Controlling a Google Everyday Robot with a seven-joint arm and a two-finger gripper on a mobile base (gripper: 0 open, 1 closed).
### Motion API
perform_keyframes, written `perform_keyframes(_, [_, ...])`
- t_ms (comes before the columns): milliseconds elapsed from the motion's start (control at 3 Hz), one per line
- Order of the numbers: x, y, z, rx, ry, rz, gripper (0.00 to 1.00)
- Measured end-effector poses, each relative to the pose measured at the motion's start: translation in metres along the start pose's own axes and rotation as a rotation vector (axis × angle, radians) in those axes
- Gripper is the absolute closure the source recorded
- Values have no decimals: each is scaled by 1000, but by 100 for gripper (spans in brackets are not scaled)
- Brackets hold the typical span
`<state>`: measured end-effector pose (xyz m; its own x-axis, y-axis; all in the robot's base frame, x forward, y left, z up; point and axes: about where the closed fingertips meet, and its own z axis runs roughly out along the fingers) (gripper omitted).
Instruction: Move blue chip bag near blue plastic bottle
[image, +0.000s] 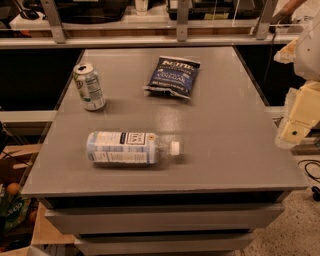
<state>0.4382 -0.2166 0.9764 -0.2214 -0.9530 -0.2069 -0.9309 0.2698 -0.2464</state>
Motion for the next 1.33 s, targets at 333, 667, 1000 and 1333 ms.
perform_keyframes(333, [0, -1, -1, 4, -1, 1, 0])
perform_keyframes(667, [-10, -16, 0, 18, -30, -14, 0])
perform_keyframes(1000, [-27, -43, 6, 34, -69, -45, 0])
perform_keyframes(1333, [-53, -69, 14, 53, -130, -57, 0])
